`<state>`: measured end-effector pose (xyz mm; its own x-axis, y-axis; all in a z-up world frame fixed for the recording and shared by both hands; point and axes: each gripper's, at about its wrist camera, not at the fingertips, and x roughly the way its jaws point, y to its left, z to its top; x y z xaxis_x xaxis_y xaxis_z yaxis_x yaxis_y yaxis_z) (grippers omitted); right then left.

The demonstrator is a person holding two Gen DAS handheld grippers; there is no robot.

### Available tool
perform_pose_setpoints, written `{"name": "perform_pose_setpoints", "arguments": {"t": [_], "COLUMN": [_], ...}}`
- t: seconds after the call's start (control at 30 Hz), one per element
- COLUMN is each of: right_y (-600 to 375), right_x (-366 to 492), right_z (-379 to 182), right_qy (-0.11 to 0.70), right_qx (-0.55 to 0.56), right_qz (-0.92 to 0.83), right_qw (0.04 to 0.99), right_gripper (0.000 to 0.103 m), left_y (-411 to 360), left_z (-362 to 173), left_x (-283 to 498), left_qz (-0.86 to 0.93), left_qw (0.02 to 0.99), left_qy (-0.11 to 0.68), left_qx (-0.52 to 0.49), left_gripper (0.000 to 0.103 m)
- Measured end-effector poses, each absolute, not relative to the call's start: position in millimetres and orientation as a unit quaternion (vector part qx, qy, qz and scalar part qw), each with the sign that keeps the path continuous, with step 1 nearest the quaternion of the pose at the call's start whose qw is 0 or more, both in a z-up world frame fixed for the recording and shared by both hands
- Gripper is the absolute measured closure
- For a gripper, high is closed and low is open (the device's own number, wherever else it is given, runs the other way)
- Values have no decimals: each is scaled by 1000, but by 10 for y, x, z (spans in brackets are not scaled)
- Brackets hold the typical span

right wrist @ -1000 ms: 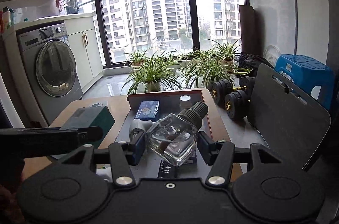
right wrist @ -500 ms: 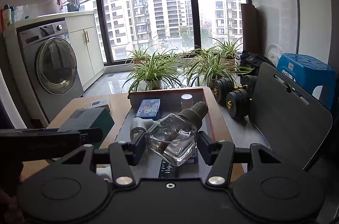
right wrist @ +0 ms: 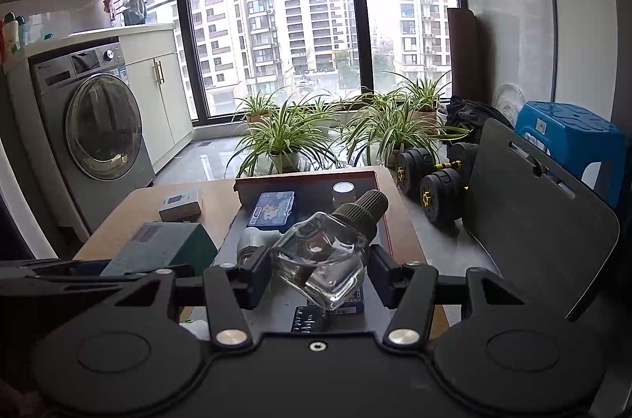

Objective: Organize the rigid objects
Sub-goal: 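Carry the teal box and glass refill bottle over the tray, then lower the teal box into the tray and open the left tool while the right tool releases the bottle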

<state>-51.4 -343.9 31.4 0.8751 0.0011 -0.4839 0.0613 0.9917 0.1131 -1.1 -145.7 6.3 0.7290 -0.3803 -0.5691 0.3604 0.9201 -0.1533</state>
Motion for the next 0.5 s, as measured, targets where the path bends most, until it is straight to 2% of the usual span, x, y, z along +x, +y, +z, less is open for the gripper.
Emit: {"name": "perform_pose_setpoints", "arguments": {"t": [0.37,0.5], "right_y": [-3423,-3402], "right_x": [-360,-317], "right_z": [360,357], "right_qy": [254,256], "right_qx": [58,58], "right_qz": [1,7], "right_qw": [966,965], "right_gripper": [38,38], "left_y": [-1522,-1550], "left_z": [13,20], "left_x": [-48,-53], "left_qz": [-209,-214], "left_qw": [926,927], "left_qy": [313,309], "left_qx": [-9,-6], "left_gripper": [31,37]}}
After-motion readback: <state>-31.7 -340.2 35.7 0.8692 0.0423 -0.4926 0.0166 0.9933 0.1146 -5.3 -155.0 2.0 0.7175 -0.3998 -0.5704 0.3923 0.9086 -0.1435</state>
